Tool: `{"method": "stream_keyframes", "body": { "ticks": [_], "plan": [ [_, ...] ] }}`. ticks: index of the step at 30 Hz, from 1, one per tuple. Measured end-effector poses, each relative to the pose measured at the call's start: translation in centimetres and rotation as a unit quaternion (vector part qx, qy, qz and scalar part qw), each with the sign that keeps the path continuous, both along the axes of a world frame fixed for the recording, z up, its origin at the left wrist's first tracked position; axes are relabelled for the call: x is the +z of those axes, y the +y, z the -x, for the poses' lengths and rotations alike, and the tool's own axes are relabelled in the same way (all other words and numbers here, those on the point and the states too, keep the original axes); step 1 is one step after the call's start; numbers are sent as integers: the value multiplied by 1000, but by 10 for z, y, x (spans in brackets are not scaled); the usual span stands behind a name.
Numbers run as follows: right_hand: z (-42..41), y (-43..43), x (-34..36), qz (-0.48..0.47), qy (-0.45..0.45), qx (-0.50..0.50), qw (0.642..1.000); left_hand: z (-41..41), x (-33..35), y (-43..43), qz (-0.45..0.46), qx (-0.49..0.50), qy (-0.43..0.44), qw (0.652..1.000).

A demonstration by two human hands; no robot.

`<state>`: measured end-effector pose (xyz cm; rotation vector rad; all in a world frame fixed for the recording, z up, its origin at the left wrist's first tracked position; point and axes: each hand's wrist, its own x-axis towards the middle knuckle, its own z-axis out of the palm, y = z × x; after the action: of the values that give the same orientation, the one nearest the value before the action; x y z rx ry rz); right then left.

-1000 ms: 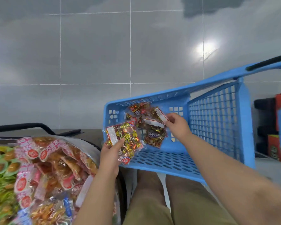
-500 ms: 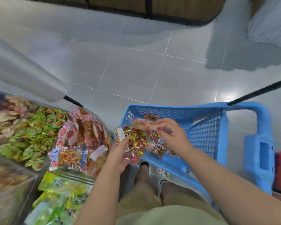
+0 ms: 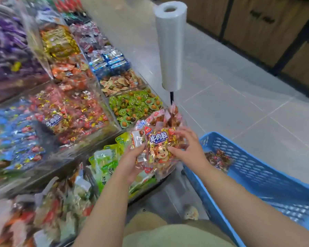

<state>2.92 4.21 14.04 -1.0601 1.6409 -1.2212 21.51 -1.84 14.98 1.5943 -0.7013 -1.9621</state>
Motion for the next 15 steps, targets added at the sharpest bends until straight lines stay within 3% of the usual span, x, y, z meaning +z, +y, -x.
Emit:
{"method": "stream_keyframes", "body": {
  "ticks": [5,9,13,15],
  "plan": [
    [-62,-43,0,-133,-86,115,981,-77,12,-5,31,83,-10,996],
    [-123,-73,-4,-185,-135,130,965,-144,13,-15,49,114,-35,992],
    [-180,-109,-3,-181,-337,95,919,-218,25,-31,74,145,-79,984],
    [-199,-133,4,-152,-372,85,912,-255,32,-44,95,161,-81,979]
  ]
}}
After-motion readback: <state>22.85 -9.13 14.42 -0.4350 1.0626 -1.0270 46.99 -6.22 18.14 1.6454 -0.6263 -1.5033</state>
